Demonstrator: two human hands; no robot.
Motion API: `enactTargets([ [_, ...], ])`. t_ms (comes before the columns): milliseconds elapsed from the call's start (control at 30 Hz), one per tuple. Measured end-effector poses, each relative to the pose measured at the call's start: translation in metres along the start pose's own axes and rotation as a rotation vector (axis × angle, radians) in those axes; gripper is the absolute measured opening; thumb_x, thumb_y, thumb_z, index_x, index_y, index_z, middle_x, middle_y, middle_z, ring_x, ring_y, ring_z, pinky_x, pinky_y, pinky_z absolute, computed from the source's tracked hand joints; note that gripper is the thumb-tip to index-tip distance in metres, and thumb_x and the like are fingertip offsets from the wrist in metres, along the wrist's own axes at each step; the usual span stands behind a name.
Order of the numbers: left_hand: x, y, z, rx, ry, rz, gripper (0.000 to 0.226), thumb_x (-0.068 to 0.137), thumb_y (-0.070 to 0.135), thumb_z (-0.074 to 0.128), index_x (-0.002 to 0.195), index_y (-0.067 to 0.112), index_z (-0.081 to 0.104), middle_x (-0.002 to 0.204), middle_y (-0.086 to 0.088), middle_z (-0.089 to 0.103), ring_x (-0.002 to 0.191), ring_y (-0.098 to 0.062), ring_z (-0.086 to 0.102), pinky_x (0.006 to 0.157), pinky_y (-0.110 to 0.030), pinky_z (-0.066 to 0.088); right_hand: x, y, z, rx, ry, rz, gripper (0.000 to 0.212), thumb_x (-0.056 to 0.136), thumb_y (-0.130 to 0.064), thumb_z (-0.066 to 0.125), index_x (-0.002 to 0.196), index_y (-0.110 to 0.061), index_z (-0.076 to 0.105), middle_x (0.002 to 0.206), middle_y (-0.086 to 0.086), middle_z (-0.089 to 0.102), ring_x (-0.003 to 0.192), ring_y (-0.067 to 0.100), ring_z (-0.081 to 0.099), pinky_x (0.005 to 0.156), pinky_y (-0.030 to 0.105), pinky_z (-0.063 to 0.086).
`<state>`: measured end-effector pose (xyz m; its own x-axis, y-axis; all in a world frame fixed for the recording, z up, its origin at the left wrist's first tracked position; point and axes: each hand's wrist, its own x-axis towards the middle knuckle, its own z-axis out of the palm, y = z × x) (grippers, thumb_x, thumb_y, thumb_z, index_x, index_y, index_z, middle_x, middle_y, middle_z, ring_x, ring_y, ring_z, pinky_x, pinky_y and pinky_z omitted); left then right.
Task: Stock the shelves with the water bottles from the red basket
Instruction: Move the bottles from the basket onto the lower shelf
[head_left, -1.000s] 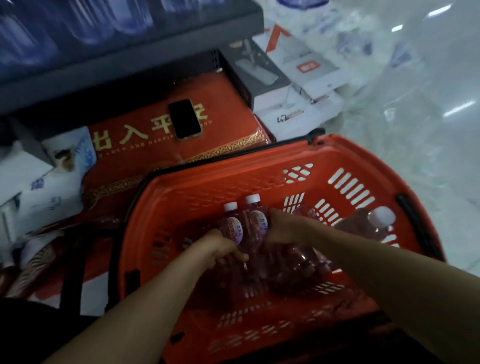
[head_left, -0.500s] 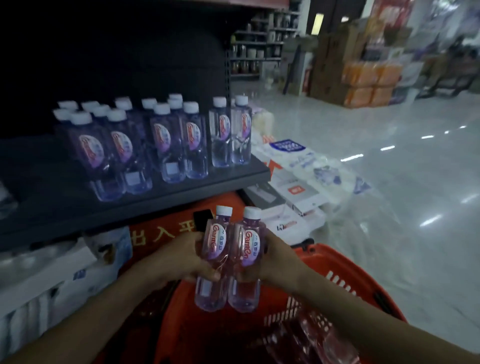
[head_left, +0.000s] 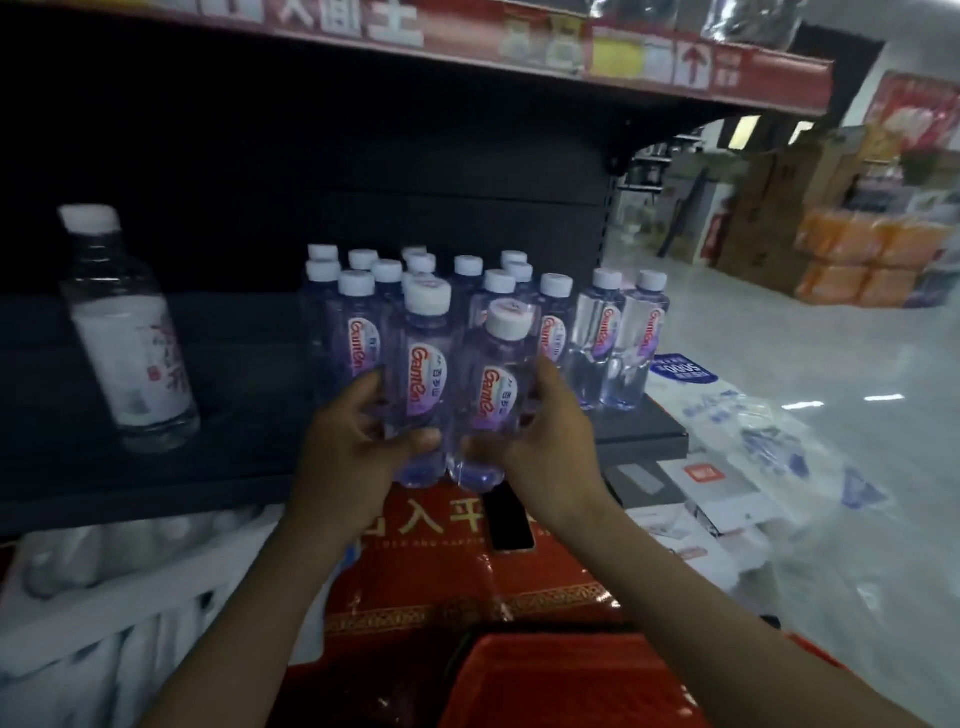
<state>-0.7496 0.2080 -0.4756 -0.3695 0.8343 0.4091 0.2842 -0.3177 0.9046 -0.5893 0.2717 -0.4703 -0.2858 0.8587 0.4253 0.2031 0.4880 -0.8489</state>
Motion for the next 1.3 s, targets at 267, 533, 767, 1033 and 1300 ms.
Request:
enactTargets([
  [267, 0.022, -0.030, -0.003, 0.074, 0.155, -0.019, 0.044, 0.076, 0.007, 0.076, 0.108, 0.035, 0.065, 0.107, 0.005, 0.071, 0.092, -0.004, 0.069, 0.079, -0.026, 0.058, 0.037, 0.018, 0.043, 0.000, 0.070, 0.014, 0.069, 0.072, 0.001, 0.083, 0.121, -0.026, 0.043, 0.100, -0.018, 0.062, 0.079, -0.020, 0.061, 0.066, 0.010, 0.055],
  [533, 0.024, -0.038, 0.017, 0.180, 0.285, 0.007, 0.052, 0.078, 0.011, 0.077, 0.120, 0.030, 0.051, 0.105, 0.022, 0.061, 0.098, 0.012, 0.059, 0.072, 0.001, 0.044, 0.041, 0.037, 0.050, -0.010, 0.072, -0.003, 0.073, 0.082, -0.014, 0.078, 0.143, -0.029, 0.041, 0.130, -0.009, 0.057, 0.115, 0.003, 0.056, 0.100, 0.027, 0.049],
  [767, 0.014, -0.046, 0.024, 0.461, 0.250, 0.032, 0.070, 0.082, 0.008, 0.071, 0.138, 0.030, 0.034, 0.135, 0.004, 0.049, 0.125, -0.014, 0.051, 0.100, -0.040, 0.050, 0.023, 0.051, 0.042, -0.171, 0.024, 0.041, 0.083, 0.084, -0.016, 0.076, 0.149, -0.029, 0.026, 0.132, 0.000, 0.045, 0.116, 0.017, 0.055, 0.098, 0.038, 0.052],
  [1033, 0.017, -0.057, 0.020, 0.494, 0.239, 0.012, 0.082, 0.084, 0.007, 0.071, 0.144, 0.037, 0.025, 0.134, -0.001, 0.052, 0.115, -0.016, 0.059, 0.090, -0.037, 0.056, 0.027, 0.056, 0.045, -0.279, 0.084, 0.002, 0.068, 0.085, -0.016, 0.075, 0.139, -0.028, 0.035, 0.120, 0.001, 0.058, 0.105, 0.014, 0.058, 0.087, 0.037, 0.055],
  [1300, 0.025, -0.062, 0.026, 0.544, 0.257, -0.002, 0.083, 0.084, 0.008, 0.071, 0.146, 0.035, 0.023, 0.140, -0.004, 0.046, 0.120, -0.015, 0.055, 0.091, -0.018, 0.042, 0.036, 0.062, 0.052, -0.238, 0.090, 0.006, 0.067, 0.085, -0.014, 0.074, 0.137, -0.030, 0.034, 0.123, 0.002, 0.060, 0.110, 0.017, 0.061, 0.090, 0.043, 0.055],
])
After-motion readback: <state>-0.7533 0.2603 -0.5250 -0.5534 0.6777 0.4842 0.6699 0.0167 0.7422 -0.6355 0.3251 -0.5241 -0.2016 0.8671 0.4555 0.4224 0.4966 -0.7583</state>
